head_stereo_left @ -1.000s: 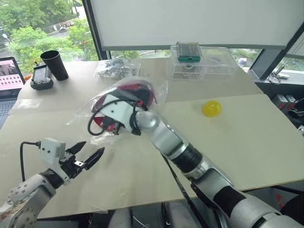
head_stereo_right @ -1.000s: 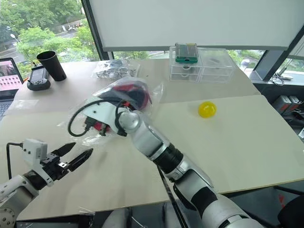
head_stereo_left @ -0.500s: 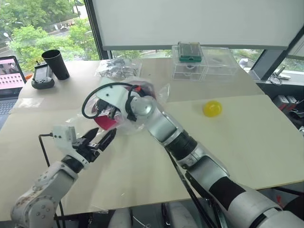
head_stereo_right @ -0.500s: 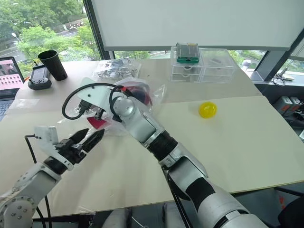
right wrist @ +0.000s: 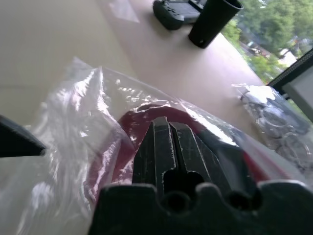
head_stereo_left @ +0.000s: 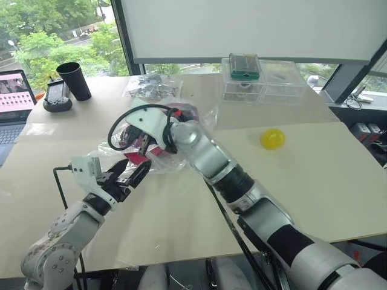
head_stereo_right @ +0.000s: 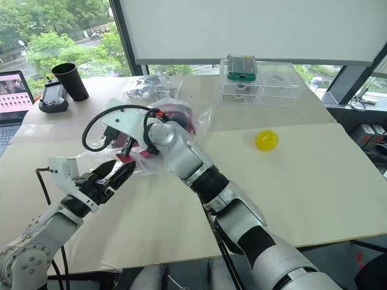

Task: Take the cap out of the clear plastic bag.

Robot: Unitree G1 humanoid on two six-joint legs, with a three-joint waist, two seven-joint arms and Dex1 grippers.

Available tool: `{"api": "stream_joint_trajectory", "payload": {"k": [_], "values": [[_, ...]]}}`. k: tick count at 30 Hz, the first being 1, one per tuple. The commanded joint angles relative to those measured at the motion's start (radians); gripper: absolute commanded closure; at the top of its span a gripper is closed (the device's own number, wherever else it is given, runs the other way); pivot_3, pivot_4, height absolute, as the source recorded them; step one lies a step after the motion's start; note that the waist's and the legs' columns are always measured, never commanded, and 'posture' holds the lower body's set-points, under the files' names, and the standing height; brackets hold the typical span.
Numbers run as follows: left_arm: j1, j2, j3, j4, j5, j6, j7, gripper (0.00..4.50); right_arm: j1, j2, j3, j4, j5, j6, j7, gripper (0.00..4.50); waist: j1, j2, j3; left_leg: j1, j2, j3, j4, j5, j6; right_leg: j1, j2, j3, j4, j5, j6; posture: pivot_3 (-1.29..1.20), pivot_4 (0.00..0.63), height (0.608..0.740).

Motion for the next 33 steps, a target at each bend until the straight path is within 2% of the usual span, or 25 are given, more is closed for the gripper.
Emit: {"api": "stream_joint_trajectory", "payload": {"k": [1, 8, 10, 11, 13, 22, 26, 33], "values": [[0.049, 0.026, 0.044, -0.008, -0.006, -0.021, -0.026, 0.00, 0.027, -0.039, 0.019, -0.160, 0.045, 0.108, 0.087, 4.47, -0.001, 0.000, 0.000, 0.000, 0.000, 0.000, 0.000, 0.000, 0.000, 0.000, 0.000, 0.000, 0.000, 0.000, 0.000, 0.00, 0.150, 0.740], [0.156, 0.067, 0.089, 0.026, 0.035, -0.057, -0.103, 0.00, 0.081, -0.071, 0.084, -0.207, 0.009, 0.135, 0.060, 4.47, -0.004, 0.000, 0.000, 0.001, 0.001, 0.000, 0.000, 0.000, 0.000, 0.000, 0.001, 0.000, 0.000, -0.003, 0.003, 0.00, 0.150, 0.740], [0.168, 0.064, 0.089, 0.044, 0.057, -0.071, -0.116, 0.00, 0.099, -0.056, 0.062, -0.205, 0.011, 0.132, 0.024, 3.94, -0.003, 0.000, 0.000, 0.001, 0.001, 0.000, 0.000, 0.000, 0.000, 0.000, 0.001, 0.000, 0.000, -0.003, 0.003, 0.00, 0.150, 0.740], [0.173, 0.061, 0.087, 0.051, 0.065, -0.078, -0.122, 0.00, 0.103, -0.058, 0.066, -0.201, 0.009, 0.125, 0.023, 3.87, -0.002, 0.000, 0.000, 0.001, 0.001, 0.000, 0.000, 0.000, 0.000, 0.000, 0.001, 0.000, 0.000, -0.003, 0.003, 0.00, 0.150, 0.740], [0.188, 0.054, 0.083, 0.055, 0.075, -0.089, -0.130, 0.00, 0.103, -0.052, 0.068, -0.193, 0.006, 0.117, 0.010, 3.07, -0.001, 0.000, 0.000, 0.001, 0.001, 0.000, 0.000, 0.000, 0.000, 0.000, 0.001, 0.000, 0.000, -0.003, 0.003, 0.00, 0.150, 0.740], [0.226, 0.032, 0.060, 0.047, 0.104, -0.114, -0.143, 0.00, 0.083, -0.013, 0.043, -0.246, 0.051, 0.171, 0.009, 0.02, -0.002, 0.000, 0.000, 0.001, 0.002, 0.001, -0.001, 0.000, 0.000, -0.001, 0.001, 0.000, 0.000, -0.003, 0.003, 0.00, 0.150, 0.740], [0.217, 0.029, 0.049, 0.047, 0.113, -0.114, -0.144, 0.00, 0.072, 0.022, 0.026, -0.318, 0.112, 0.267, 0.021, 0.02, -0.001, 0.000, 0.000, 0.001, 0.002, 0.000, -0.001, 0.000, 0.000, -0.001, 0.001, 0.000, 0.000, -0.003, 0.003, 0.00, 0.150, 0.740], [0.210, 0.027, 0.045, 0.041, 0.115, -0.108, -0.141, 0.00, 0.070, 0.017, 0.067, -0.299, 0.102, 0.249, -0.006, 0.02, -0.002, 0.000, 0.000, 0.001, 0.002, 0.000, 0.000, 0.000, 0.000, -0.001, 0.001, 0.000, 0.000, -0.004, 0.003, 0.00, 0.150, 0.740]]}}
